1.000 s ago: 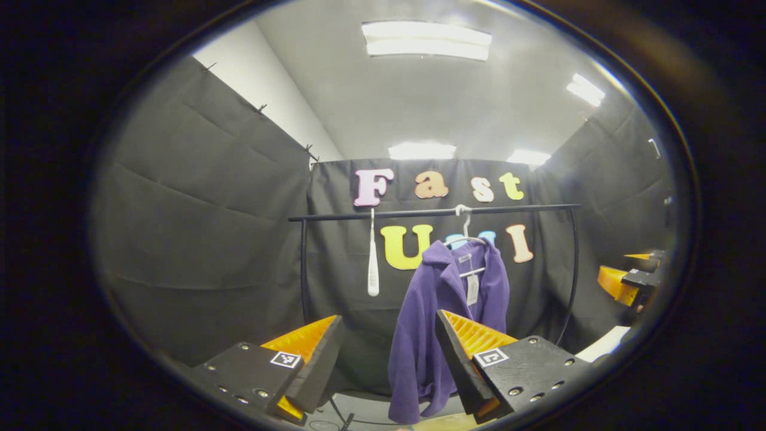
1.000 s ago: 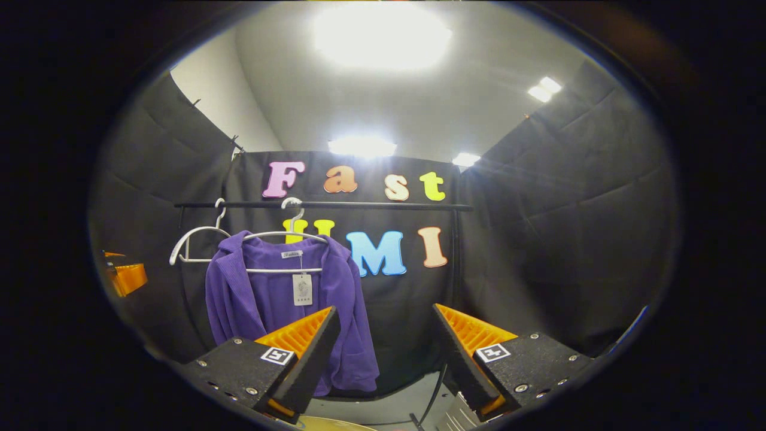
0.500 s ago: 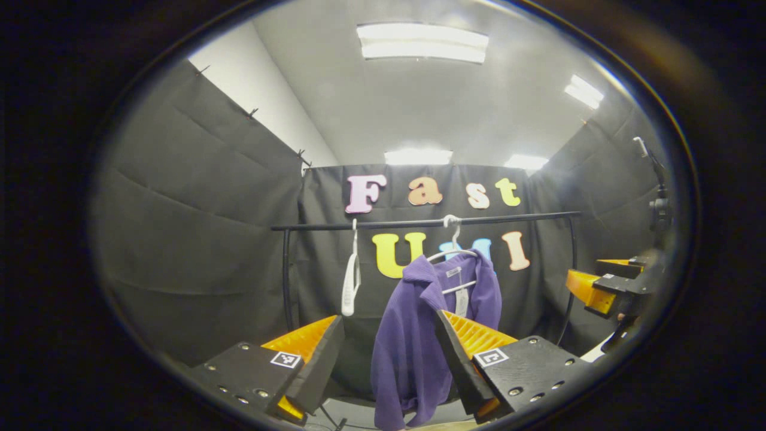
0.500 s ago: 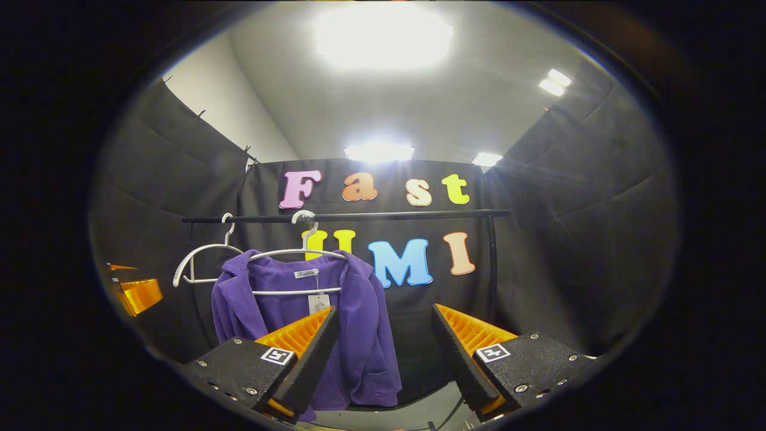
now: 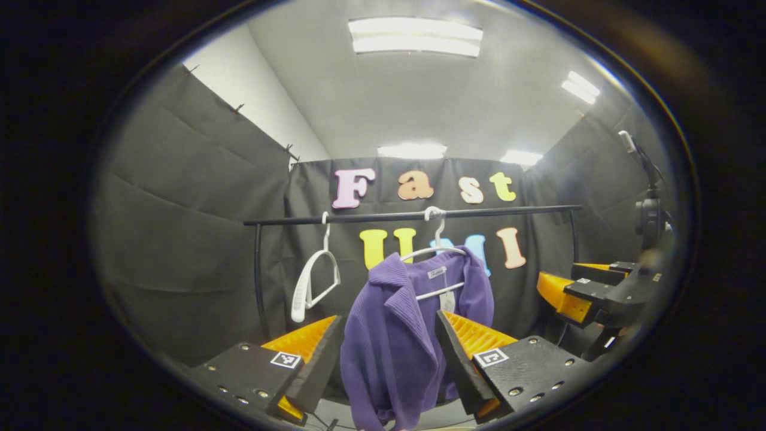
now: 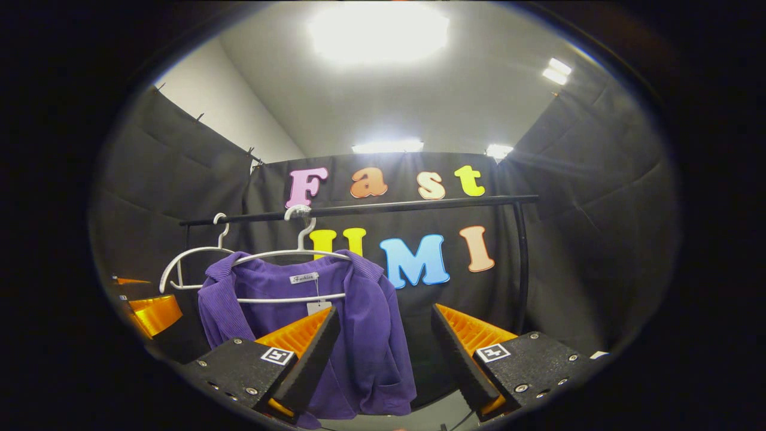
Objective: Grasp the clothes on the hanger with both hands and then place them into the laundry hamper below.
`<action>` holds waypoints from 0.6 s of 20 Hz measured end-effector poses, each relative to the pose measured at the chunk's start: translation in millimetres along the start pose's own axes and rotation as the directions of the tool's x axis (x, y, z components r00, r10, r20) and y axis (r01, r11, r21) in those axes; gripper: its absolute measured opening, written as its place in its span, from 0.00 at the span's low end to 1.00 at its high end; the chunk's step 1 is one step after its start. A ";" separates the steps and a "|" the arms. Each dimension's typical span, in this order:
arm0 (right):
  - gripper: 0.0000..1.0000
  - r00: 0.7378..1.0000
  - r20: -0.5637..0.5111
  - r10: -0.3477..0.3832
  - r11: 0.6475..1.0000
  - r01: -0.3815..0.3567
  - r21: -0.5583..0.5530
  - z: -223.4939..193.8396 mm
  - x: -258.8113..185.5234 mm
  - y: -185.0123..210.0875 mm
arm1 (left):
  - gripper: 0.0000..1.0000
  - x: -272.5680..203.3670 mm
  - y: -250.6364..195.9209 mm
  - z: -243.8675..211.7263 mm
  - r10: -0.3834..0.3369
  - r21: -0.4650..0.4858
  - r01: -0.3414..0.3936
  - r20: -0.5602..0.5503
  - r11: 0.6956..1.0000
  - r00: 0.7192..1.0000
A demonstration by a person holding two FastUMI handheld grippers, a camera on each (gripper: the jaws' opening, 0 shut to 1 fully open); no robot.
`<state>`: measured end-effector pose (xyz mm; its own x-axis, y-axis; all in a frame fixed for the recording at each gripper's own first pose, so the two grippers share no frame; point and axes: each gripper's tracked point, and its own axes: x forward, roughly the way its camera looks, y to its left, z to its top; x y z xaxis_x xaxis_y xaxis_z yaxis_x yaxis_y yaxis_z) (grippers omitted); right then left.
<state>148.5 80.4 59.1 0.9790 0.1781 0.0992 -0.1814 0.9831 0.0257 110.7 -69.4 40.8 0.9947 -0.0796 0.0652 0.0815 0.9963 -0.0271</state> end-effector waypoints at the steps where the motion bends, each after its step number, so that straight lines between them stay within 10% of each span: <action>1: 0.94 1.000 0.008 0.006 1.000 -0.006 0.000 1.1 6.0 -0.7 | 0.91 6.4 -1.0 -2.0 0.008 -0.002 -0.008 -0.005 1.000 1.000; 12: 0.94 0.995 -0.023 0.096 0.995 -0.095 0.041 -23.9 84.2 1.9 | 0.88 66.3 -28.1 -15.2 0.065 0.044 -0.064 -0.029 0.997 0.997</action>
<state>232.8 98.3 43.7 0.9590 0.2725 0.0786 -0.2772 0.9591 0.0572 175.3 -103.1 30.7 0.9993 -0.0158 0.0342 0.0153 0.9998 0.0130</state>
